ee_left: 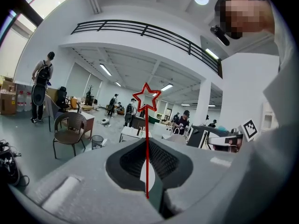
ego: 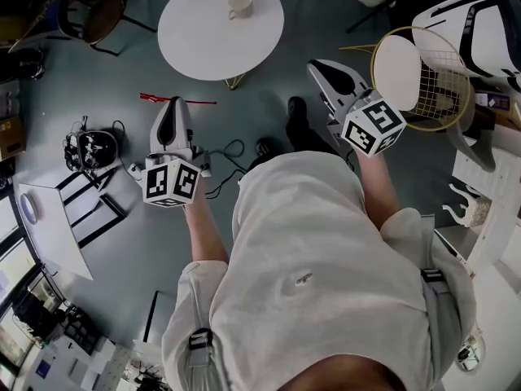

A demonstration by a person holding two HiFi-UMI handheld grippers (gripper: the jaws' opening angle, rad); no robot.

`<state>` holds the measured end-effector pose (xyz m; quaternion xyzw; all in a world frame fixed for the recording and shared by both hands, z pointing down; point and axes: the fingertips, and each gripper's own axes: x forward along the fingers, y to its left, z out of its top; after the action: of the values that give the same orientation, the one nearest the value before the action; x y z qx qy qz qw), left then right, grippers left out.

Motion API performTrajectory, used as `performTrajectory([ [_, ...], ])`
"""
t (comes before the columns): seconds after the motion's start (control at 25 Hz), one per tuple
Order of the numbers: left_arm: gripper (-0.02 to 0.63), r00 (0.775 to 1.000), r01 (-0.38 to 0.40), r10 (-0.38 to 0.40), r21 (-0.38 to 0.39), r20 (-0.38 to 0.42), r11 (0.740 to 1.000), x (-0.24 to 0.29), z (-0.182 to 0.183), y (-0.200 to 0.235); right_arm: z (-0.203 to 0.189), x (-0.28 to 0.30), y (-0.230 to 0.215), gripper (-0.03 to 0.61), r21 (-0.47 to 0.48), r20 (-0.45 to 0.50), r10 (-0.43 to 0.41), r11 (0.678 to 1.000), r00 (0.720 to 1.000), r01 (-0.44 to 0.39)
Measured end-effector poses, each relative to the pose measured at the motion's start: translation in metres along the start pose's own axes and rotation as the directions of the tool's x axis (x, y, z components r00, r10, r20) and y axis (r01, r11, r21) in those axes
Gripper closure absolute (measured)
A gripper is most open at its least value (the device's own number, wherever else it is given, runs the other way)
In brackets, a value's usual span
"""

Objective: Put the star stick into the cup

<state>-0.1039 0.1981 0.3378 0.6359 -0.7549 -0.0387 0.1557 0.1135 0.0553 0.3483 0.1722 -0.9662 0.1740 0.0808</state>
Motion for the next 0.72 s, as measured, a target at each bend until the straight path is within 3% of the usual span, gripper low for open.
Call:
performTrajectory([
  [0.36, 0.591, 0.999, -0.033, 0.033, 0.004, 0.015, 0.999, 0.076, 0.017, -0.037, 0.036, 0.021, -0.078, 0.571, 0.005, -0.010, 0.055, 0.998, 0.998, -0.055],
  [0.72, 0.591, 0.997, -0.072, 0.072, -0.013, -0.039, 0.997, 0.120, 0.000, -0.070, 0.031, 0.032, -0.128, 0.571, 0.047, -0.066, 0.132, 0.990, 0.989, -0.129],
])
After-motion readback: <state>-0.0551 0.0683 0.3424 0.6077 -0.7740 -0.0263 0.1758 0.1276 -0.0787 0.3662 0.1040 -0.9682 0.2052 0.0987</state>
